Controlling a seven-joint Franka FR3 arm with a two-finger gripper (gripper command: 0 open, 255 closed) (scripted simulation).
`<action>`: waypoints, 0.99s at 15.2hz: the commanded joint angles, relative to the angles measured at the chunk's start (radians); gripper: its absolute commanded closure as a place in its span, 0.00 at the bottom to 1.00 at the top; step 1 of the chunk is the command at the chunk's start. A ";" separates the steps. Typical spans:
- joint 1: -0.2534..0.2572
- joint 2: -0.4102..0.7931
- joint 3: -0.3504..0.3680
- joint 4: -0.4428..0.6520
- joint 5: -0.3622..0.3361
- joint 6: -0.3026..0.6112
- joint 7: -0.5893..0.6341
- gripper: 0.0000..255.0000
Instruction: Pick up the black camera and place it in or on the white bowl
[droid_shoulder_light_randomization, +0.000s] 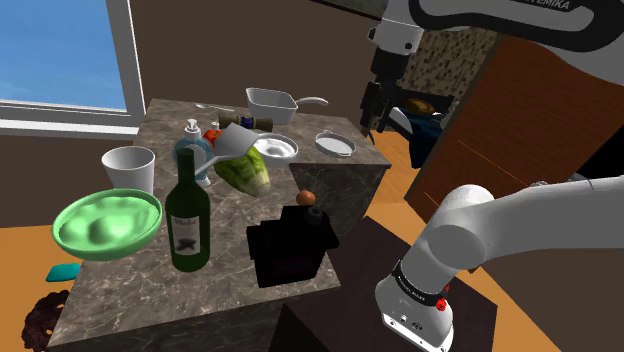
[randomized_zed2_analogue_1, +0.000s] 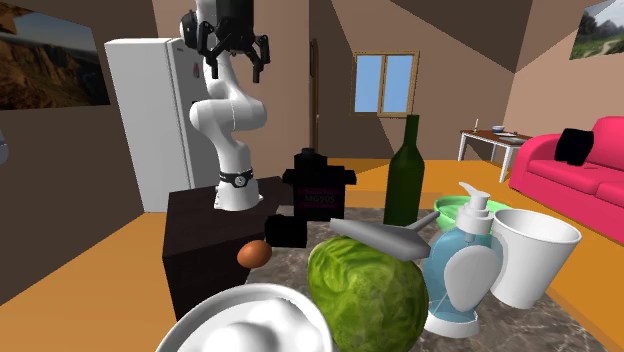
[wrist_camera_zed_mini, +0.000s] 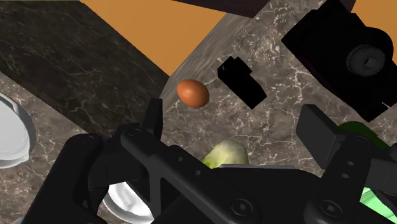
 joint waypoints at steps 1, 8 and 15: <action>0.000 0.000 0.000 0.000 0.000 0.000 0.000 0.00; 0.057 0.046 -0.038 -0.199 -0.005 0.250 -0.122 0.00; 0.117 0.173 -0.076 -0.342 -0.006 0.524 -0.247 0.00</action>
